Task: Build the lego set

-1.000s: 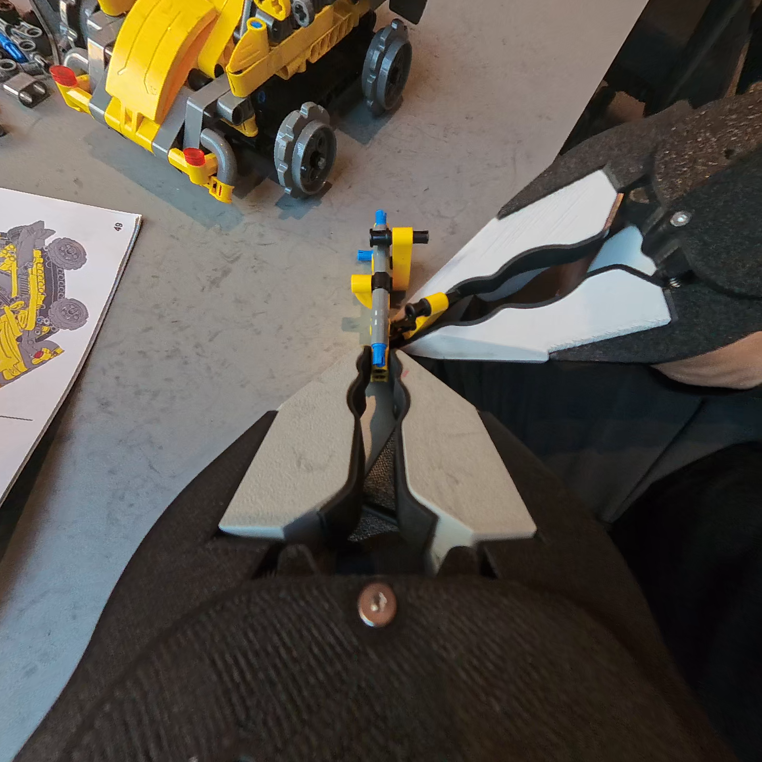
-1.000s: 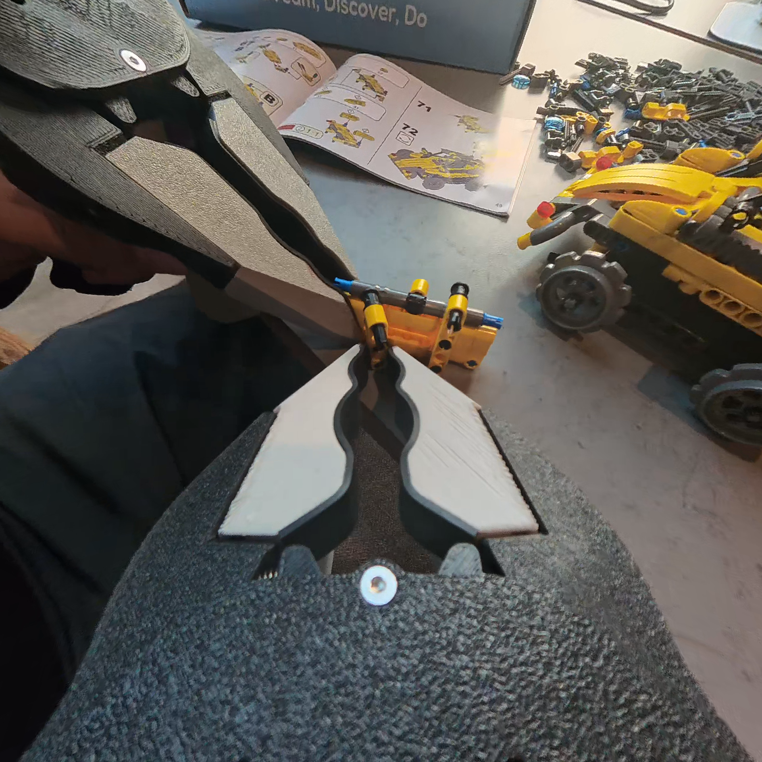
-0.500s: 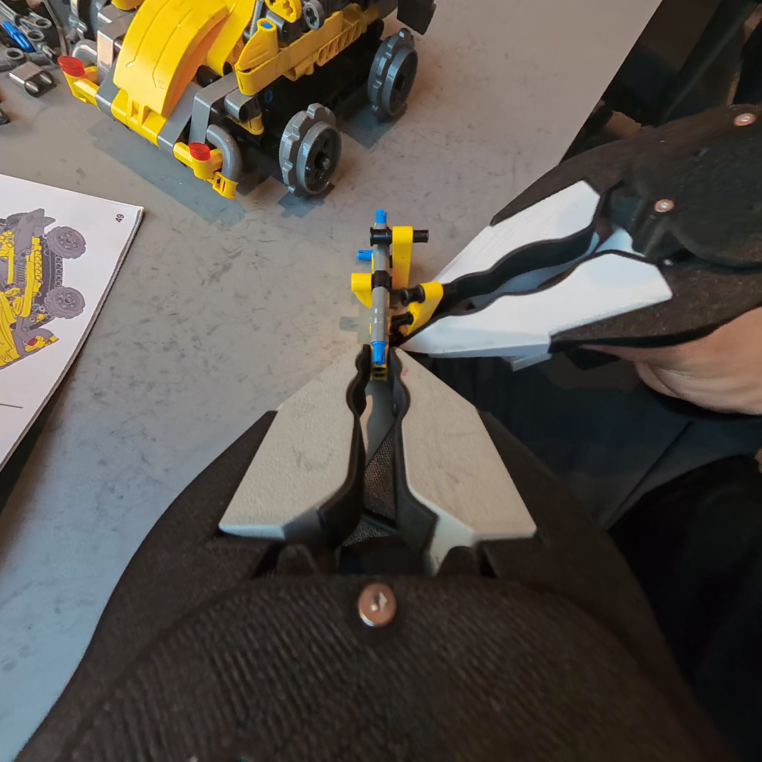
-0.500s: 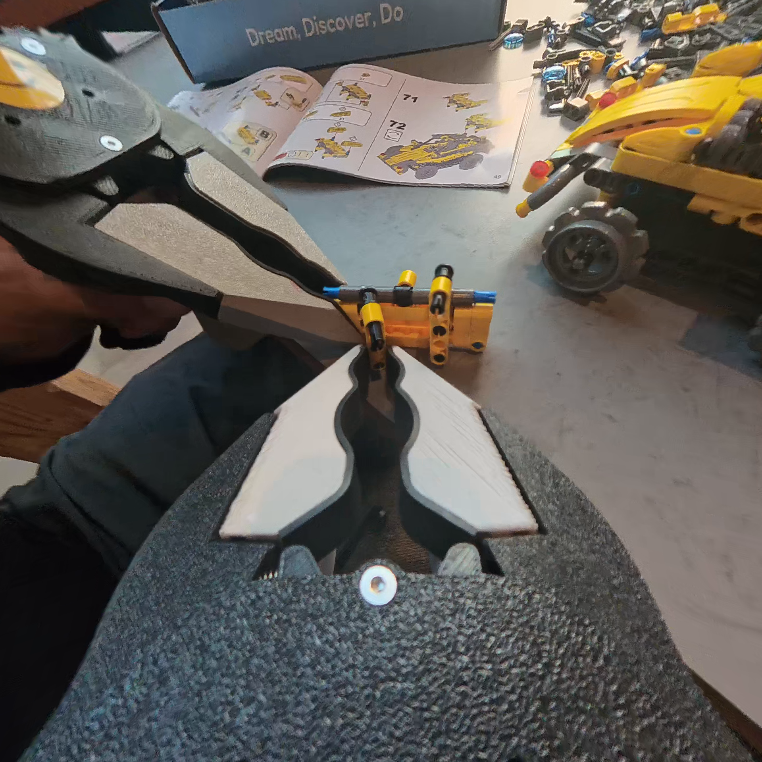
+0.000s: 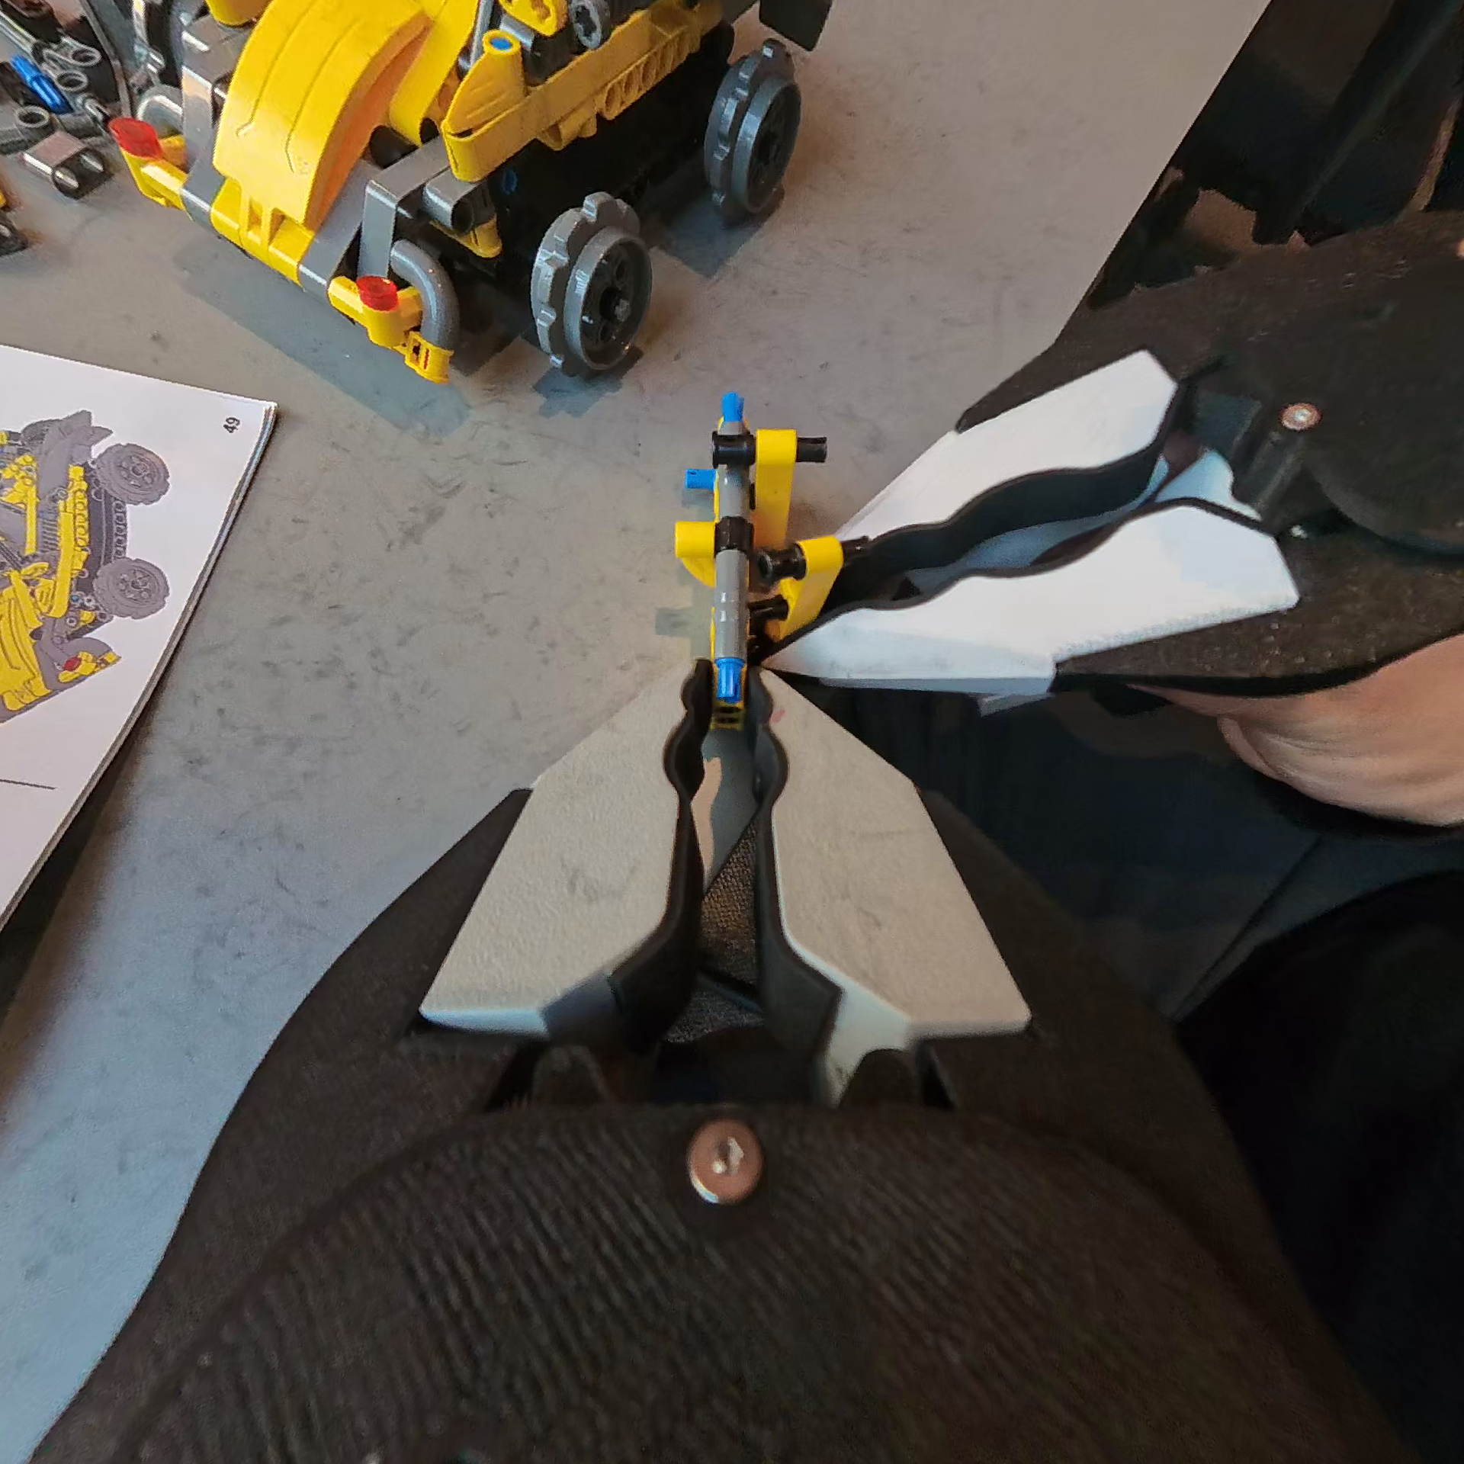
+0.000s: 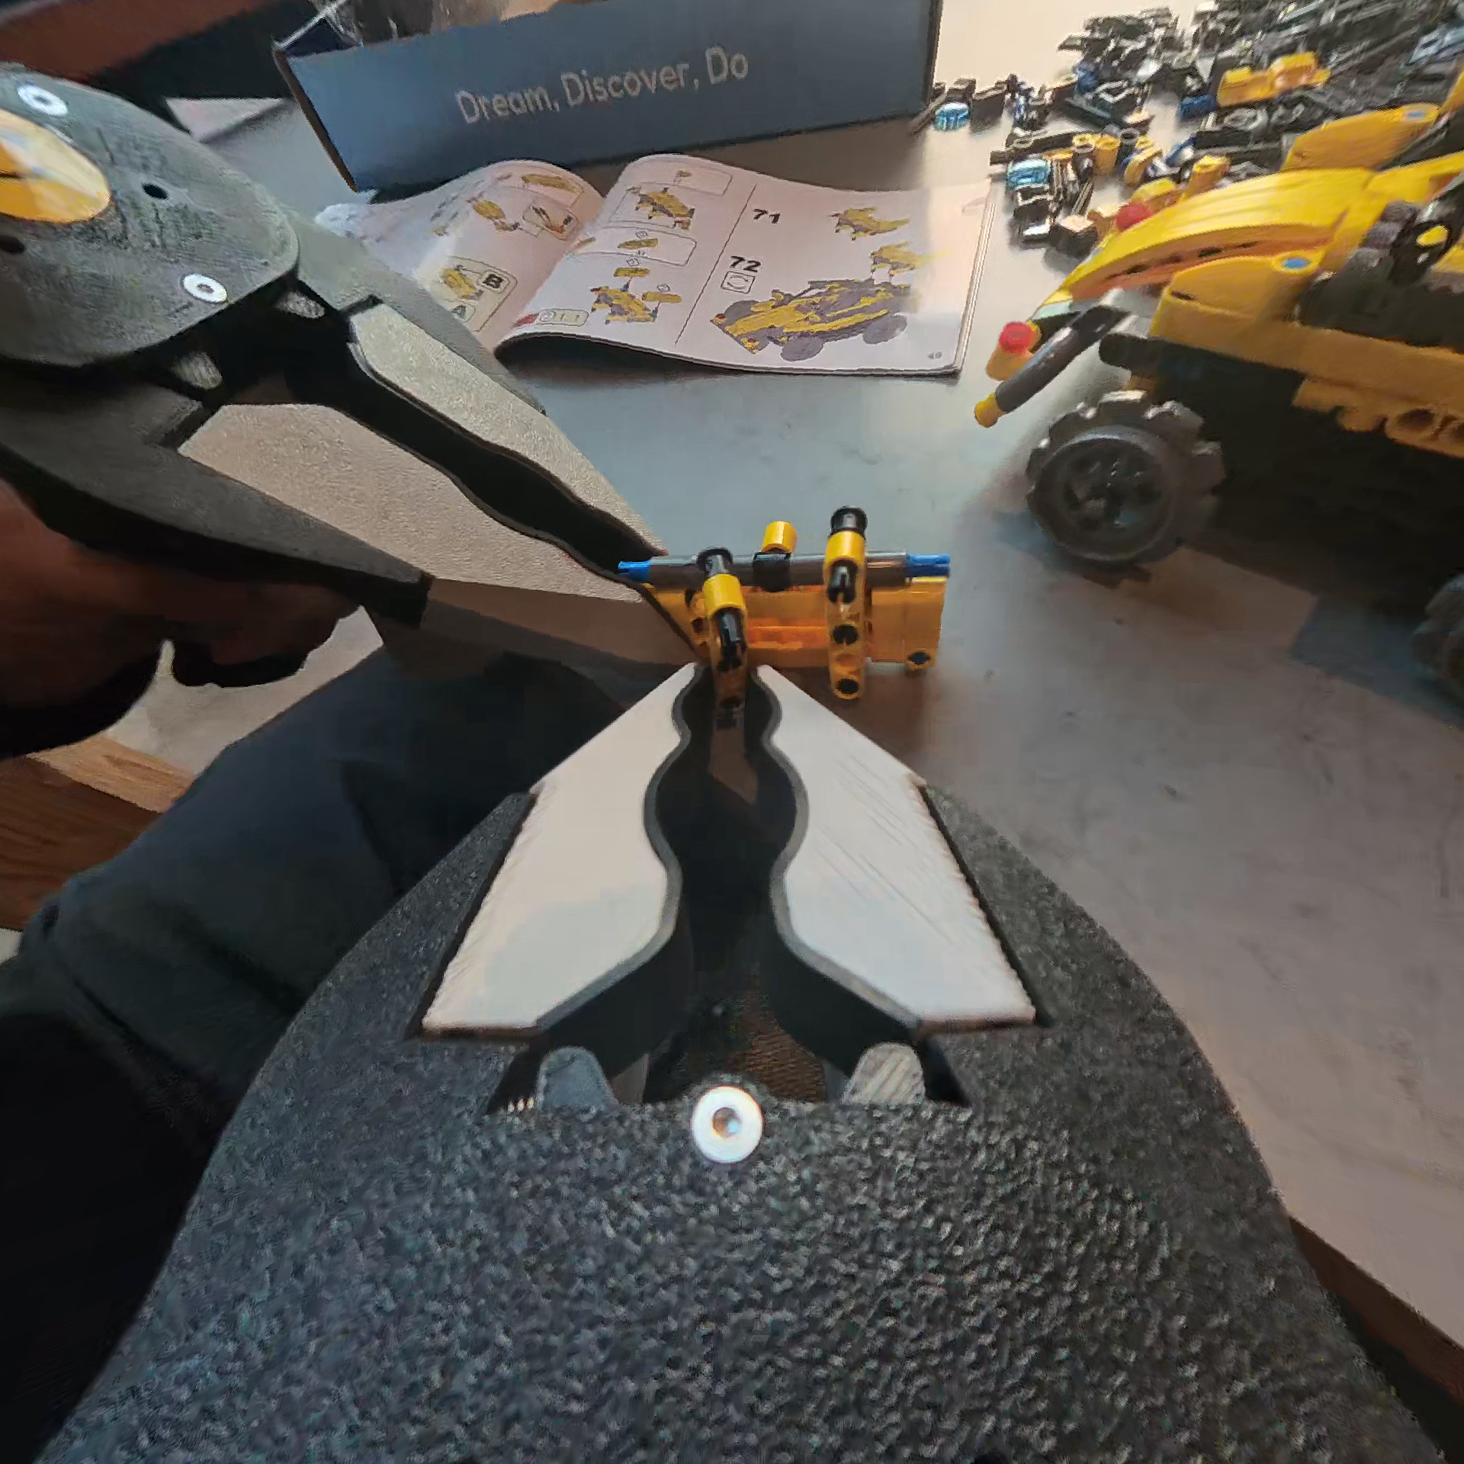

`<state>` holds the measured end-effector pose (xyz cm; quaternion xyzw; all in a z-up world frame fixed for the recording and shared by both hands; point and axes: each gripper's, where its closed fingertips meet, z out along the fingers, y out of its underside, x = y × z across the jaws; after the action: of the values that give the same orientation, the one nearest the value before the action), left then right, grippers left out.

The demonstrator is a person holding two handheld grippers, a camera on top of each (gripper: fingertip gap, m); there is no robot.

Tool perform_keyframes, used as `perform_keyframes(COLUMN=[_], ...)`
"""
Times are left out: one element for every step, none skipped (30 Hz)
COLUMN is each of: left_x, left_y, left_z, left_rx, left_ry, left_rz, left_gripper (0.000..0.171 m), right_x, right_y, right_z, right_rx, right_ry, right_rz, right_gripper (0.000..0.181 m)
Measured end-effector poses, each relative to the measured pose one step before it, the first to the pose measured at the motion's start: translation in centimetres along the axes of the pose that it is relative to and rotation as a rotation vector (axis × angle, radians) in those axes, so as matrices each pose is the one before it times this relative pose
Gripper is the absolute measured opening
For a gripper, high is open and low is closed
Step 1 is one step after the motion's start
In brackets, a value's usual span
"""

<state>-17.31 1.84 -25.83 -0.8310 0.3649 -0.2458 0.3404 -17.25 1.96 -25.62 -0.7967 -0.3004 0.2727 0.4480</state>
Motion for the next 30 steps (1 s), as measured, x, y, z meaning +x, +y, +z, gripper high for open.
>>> perform_keyframes(left_x=[-0.029,-0.004,-0.007,-0.029,-0.037,0.004,0.068,0.077,0.02,-0.007,-0.023,-0.006,0.019,0.046,0.024,0.006,0.01,-0.006,0.011,0.028,0.04,0.039,0.013,-0.027,-0.008,0.004,0.018,0.012,-0.019,-0.009], left_y=[0.004,0.003,-0.016,-0.025,-0.006,0.029,0.043,0.024,0.005,-0.009,0.012,-0.001,0.003,0.003,0.0,0.007,-0.01,-0.011,0.002,-0.01,-0.001,0.018,0.002,0.006,-0.009,-0.025,-0.031,-0.013,0.034,0.07], left_z=[-0.009,0.012,0.024,0.011,-0.002,-0.043,-0.039,-0.011,-0.004,0.001,-0.01,0.008,-0.004,-0.019,-0.013,-0.015,0.009,0.012,-0.014,-0.008,-0.019,-0.006,-0.003,-0.017,-0.038,-0.05,-0.033,0.002,0.023,0.019], left_rx=[-0.00152,-0.00311,-0.00244,-0.00161,-0.00149,-0.00132,-0.00061,0.00058,0.00039,-0.00135,-0.00279,-0.00132,-0.00024,0.00103,0.00091,-0.00069,0.00079,0.00278,0.00351,0.00427,0.00314,0.00286,0.00362,0.00205,0.00076,0.00038,-0.00014,-0.00185,-0.00486,-0.00725], left_ry=[-0.0029,-0.0034,-0.0004,0.0021,0.0034,0.0057,0.0098,0.0089,0.0028,-0.0018,-0.0025,0.0006,0.0042,0.0059,0.004,0.0017,-0.0013,-0.0029,-0.0004,0.0035,0.0066,0.0063,0.0012,-0.0027,-0.0014,0.0019,0.0047,0.0041,0.0033,0.0047], left_rz=[0.0057,0.0054,0.0004,-0.0023,-0.0015,-0.0017,-0.0048,-0.0064,-0.0023,0.0026,0.0033,-0.0005,-0.0035,-0.0055,-0.0052,-0.0032,-0.002,-0.0009,-0.0007,-0.0024,-0.0031,-0.002,0.0009,0.0023,0.0009,-0.002,-0.0032,0.0002,0.0035,0.0052], left_gripper=[0.005,0.005,0.005,0.005,0.005,0.005,0.005,0.005,0.005,0.005,0.005,0.005,0.005,0.005,0.006,0.005,0.005,0.005,0.005,0.005,0.005,0.005,0.005,0.005,0.005,0.005,0.005,0.005,0.005,0.005], right_x=[0.028,0.068,0.088,0.068,0.009,-0.05,-0.078,-0.046,-0.024,0.007,-0.001,0.06,-0.048,-0.07,-0.052,-0.086,0.002,0.018,-0.02,-0.061,-0.063,-0.141,-0.051,-0.033,-0.029,-0.041,-0.029,0.027,0.088,0.119], right_y=[-0.02,-0.014,-0.042,-0.061,-0.043,-0.033,-0.014,0.019,-0.006,-0.004,-0.017,0.025,0.013,0.008,-0.036,0.032,0.023,-0.009,0.0,-0.016,-0.026,0.005,0.016,-0.014,-0.03,-0.039,-0.054,-0.034,0.036,0.068], right_z=[-0.003,0.013,0.01,0.024,0.039,0.024,-0.059,-0.07,-0.014,0.003,0.026,0.007,0.0,-0.038,-0.013,0.018,0.001,0.001,-0.024,-0.031,-0.044,-0.04,-0.002,0.012,0.029,-0.007,-0.018,-0.027,0.006,-0.012], right_rx=[0.0044,-0.0063,-0.0126,-0.0097,-0.0012,0.0073,0.0063,0.0017,-0.003,-0.0096,-0.0091,-0.0064,-0.0023,-0.0003,0.0088,0.0112,0.0181,0.0239,0.0188,0.0185,0.0181,0.0094,0.0073,0.0075,0.0121,0.0207,0.0242,0.0166,0.0079,0.0074], right_ry=[0.0211,0.0241,0.0265,0.0212,0.0096,-0.0019,-0.0107,-0.0092,-0.0075,-0.0088,-0.0163,-0.024,-0.0344,-0.0367,-0.0291,-0.0313,-0.0184,-0.0015,-0.0004,-0.0138,-0.0255,-0.031,-0.0149,-0.0055,-0.0058,-0.0075,-0.0051,0.009,0.0277,0.0405], right_rz=[-0.0455,-0.0569,-0.06,-0.0434,-0.0218,-0.0171,-0.0157,-0.0119,-0.0216,-0.0258,-0.0142,0.0038,0.0287,0.035,0.0574,0.0752,0.0771,0.0616,0.0431,0.0579,0.0682,0.0611,0.039,0.031,0.0304,0.031,0.0213,-0.0132,-0.0542,-0.0722], right_gripper=[0.008,0.007,0.008,0.007,0.007,0.007,0.007,0.007,0.007,0.007,0.007,0.007,0.007,0.007,0.007,0.006,0.007,0.007,0.007,0.007,0.008,0.008,0.008,0.008,0.008,0.008,0.009,0.008,0.009,0.009])
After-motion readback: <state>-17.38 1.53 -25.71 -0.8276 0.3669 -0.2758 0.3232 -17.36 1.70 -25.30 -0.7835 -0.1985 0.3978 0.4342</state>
